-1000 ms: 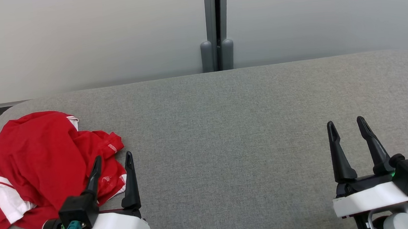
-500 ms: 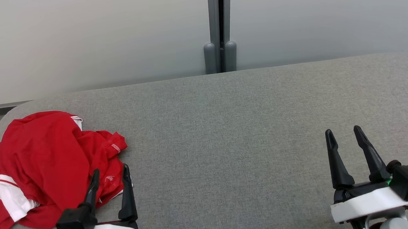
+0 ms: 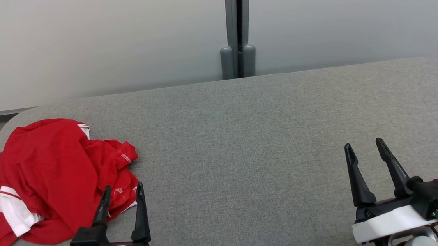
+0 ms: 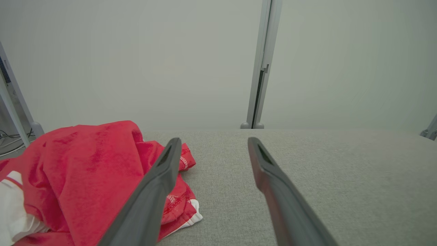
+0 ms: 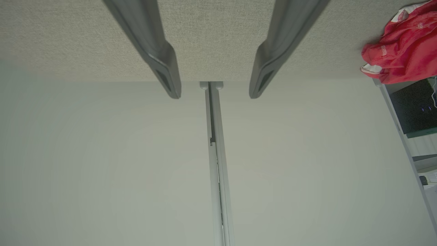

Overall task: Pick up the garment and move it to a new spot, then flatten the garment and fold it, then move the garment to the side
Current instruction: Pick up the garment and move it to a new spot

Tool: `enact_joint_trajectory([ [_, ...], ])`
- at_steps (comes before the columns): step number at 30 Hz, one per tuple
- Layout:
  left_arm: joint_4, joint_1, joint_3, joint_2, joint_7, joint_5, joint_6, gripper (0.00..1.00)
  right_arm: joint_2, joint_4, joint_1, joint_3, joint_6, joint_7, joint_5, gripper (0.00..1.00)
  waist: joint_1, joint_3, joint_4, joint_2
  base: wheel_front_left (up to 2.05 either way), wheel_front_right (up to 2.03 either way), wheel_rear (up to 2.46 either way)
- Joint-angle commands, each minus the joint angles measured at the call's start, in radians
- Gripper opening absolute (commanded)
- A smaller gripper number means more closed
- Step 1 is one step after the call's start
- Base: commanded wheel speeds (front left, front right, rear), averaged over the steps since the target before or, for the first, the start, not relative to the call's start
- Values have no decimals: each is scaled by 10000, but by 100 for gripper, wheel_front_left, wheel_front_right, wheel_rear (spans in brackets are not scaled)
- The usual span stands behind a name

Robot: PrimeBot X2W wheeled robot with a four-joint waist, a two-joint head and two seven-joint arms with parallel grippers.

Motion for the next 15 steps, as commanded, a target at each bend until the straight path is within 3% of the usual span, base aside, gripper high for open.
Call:
enact_joint_trajectory([
  [1,-13,-33,-21,35,-62,169,45,100,-31,-7,-40,-2,0,-70,-176,100,0,3,21,0,0,0,0],
  [8,73,-133,-153,39,-108,299,111,100,-29,-48,132,215,0,-136,-104,100,0,-52,577,0,0,0,0],
  [15,119,-17,13,39,-107,357,132,100,-26,9,243,723,0,-136,38,100,0,-191,1948,0,0,0,0],
])
